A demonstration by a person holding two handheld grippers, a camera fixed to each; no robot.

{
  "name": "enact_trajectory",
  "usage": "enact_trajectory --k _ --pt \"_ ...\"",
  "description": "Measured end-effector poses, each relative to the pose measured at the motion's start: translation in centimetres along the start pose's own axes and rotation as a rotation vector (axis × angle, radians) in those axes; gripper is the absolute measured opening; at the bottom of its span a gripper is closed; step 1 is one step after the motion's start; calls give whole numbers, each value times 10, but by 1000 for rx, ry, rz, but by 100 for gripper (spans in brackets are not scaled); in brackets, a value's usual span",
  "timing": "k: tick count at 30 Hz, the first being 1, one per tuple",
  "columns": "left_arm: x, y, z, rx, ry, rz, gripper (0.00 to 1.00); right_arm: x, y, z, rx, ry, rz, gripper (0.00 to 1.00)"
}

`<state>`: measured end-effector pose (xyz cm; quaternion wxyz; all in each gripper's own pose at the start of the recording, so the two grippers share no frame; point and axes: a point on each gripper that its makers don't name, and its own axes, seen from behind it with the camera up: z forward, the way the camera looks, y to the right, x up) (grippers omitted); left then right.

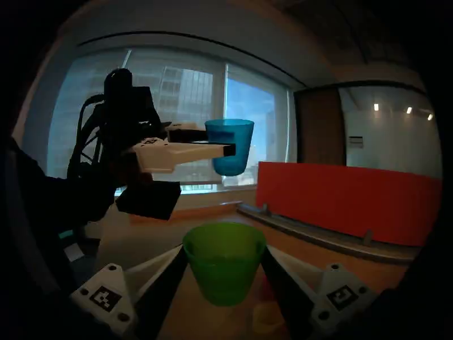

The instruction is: Pour water

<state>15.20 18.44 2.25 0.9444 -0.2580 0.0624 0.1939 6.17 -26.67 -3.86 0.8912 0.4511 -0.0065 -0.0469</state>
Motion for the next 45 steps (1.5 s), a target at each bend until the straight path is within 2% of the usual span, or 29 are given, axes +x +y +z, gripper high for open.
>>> enact_trajectory --k 5,9,18,27,45 --pt "-3 1 -1 -36 8 -130 82 1 1 -2 -5 0 -2 90" --pt "-7 0 -3 -49 9 -189 82 0 2 -3 -8 -4 1 90" --pt "-28 7 -7 -75 -33 -217 82 -2 6 -10 -22 -21 8 90" --pt "-60 17 -11 -106 -104 -230 83 -16 14 -19 -50 -77 6 90" --pt "-135 56 -15 -199 -285 -203 83 -58 24 -45 -65 -192 30 90"
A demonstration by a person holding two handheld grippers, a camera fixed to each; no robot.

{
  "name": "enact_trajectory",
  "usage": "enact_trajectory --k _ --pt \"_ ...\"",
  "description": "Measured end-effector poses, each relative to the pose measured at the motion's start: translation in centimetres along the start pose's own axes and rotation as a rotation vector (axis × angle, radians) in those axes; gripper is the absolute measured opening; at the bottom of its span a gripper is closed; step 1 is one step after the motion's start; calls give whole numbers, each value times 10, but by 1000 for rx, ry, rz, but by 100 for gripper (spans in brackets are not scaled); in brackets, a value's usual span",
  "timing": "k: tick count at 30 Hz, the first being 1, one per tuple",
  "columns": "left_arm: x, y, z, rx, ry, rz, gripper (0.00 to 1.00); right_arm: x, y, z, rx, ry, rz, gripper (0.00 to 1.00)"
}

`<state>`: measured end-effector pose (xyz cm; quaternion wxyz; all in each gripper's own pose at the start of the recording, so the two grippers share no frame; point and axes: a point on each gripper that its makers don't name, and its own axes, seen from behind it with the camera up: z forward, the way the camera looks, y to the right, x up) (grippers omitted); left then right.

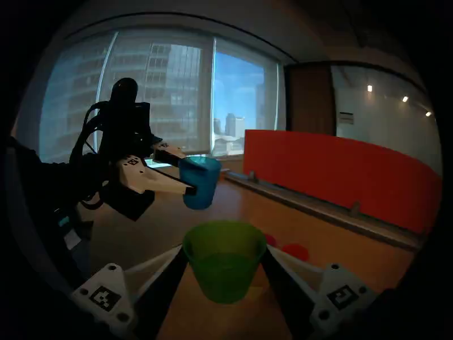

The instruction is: Pour water

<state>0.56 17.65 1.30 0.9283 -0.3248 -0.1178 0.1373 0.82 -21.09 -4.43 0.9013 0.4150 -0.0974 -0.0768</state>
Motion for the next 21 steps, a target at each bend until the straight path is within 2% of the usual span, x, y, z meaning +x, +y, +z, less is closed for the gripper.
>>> enact_trajectory --k 12,21 --pt "-54 19 11 -67 -165 74 83 -43 9 -10 -6 -126 5 91" --pt "-89 32 22 -130 -291 104 83 -72 13 -13 3 -210 22 91"
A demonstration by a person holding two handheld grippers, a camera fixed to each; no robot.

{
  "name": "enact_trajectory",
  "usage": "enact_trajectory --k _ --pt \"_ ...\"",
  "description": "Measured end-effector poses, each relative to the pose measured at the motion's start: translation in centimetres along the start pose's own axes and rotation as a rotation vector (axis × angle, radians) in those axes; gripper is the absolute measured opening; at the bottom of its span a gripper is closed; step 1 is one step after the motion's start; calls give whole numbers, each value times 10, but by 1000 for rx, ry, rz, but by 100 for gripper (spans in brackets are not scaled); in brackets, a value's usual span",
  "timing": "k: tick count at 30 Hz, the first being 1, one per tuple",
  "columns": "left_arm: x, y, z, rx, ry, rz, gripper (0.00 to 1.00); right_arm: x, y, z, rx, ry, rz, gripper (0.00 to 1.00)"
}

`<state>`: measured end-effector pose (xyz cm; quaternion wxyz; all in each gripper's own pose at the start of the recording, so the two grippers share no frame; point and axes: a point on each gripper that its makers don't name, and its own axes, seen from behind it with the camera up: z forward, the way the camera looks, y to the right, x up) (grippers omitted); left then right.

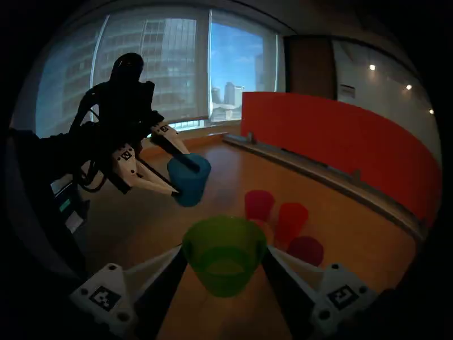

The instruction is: Pour water

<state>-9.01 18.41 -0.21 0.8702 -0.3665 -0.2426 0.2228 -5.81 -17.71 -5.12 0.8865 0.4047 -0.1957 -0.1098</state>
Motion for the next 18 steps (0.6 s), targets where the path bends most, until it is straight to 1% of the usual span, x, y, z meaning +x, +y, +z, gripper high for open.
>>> enact_trajectory --k 6,12,18 --pt "-15 9 14 -41 -70 37 83 -18 3 4 6 -55 -1 91" --pt "-33 15 28 -75 -143 56 83 -34 4 12 18 -101 0 91" --pt "-46 20 40 -103 -182 64 83 -53 8 20 22 -146 -4 91"
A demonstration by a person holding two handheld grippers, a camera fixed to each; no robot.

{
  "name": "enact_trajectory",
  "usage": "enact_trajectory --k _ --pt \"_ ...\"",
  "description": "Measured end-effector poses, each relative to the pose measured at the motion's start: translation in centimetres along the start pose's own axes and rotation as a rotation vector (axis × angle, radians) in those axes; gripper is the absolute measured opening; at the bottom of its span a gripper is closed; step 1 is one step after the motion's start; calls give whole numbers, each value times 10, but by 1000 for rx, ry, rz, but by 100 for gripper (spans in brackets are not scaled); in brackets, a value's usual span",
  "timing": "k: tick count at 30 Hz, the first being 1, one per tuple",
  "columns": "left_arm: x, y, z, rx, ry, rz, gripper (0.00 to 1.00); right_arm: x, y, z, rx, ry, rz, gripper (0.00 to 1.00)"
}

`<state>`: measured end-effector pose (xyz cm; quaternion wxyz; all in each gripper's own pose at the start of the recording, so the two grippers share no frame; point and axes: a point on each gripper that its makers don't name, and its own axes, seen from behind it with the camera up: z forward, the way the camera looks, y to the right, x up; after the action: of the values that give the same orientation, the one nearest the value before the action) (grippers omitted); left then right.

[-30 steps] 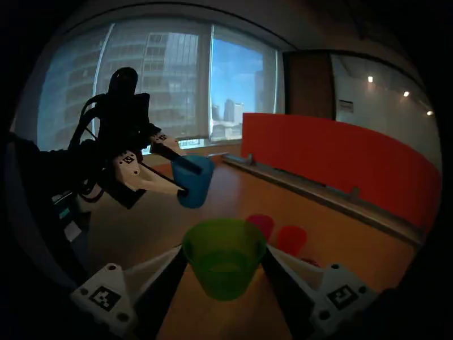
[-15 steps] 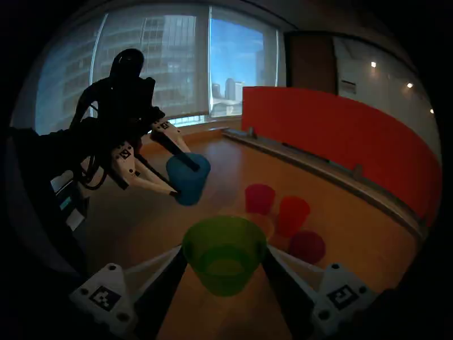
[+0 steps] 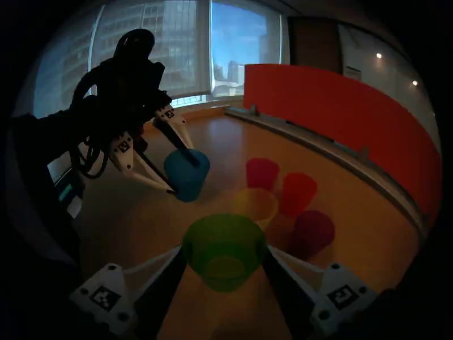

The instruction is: Pour water

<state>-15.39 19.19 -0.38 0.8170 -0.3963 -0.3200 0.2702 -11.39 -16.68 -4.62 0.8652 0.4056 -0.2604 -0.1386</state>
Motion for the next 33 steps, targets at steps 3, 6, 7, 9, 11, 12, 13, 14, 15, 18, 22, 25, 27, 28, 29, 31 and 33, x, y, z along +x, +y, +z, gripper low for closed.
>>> enact_trajectory --k 3,6,7,9,11,12,13,14,15,18,22,25,27,28,29,31,33 --pt "-6 1 6 -12 -20 0 83 -6 2 5 3 -18 -2 91" --pt "-10 4 12 -24 -31 2 83 -11 2 9 7 -29 -1 91" --pt "-10 4 14 -26 -31 1 83 -12 3 10 7 -32 1 91" --pt "-11 4 17 -30 -31 -1 83 -15 3 13 8 -40 3 91" --pt "-11 5 20 -36 -30 -4 83 -17 4 15 8 -44 6 91" --pt "-12 5 22 -38 -30 -6 83 -19 4 17 8 -46 8 91" --pt "-12 6 23 -40 -30 -6 83 -20 4 18 8 -47 9 91" --pt "-13 6 25 -42 -30 -6 83 -21 5 19 9 -49 11 91" --pt "-13 7 26 -45 -30 -6 83 -22 5 20 9 -50 12 91" --pt "-15 8 30 -53 -31 -5 83 -24 6 23 9 -54 19 91" --pt "-17 8 33 -58 -31 -12 83 -26 7 26 11 -58 26 91" --pt "-18 8 35 -61 -28 -21 83 -27 8 27 12 -61 28 91" --pt "-20 8 36 -63 -28 -29 83 -28 8 28 12 -63 29 91" --pt "-21 9 37 -64 -29 -30 83 -29 8 29 12 -65 30 90" --pt "-22 9 37 -66 -30 -31 83 -30 8 29 11 -66 31 91" --pt "-25 10 38 -68 -31 -32 83 -31 8 30 11 -69 32 91" --pt "-27 11 39 -69 -33 -30 83 -33 9 31 11 -72 33 91"
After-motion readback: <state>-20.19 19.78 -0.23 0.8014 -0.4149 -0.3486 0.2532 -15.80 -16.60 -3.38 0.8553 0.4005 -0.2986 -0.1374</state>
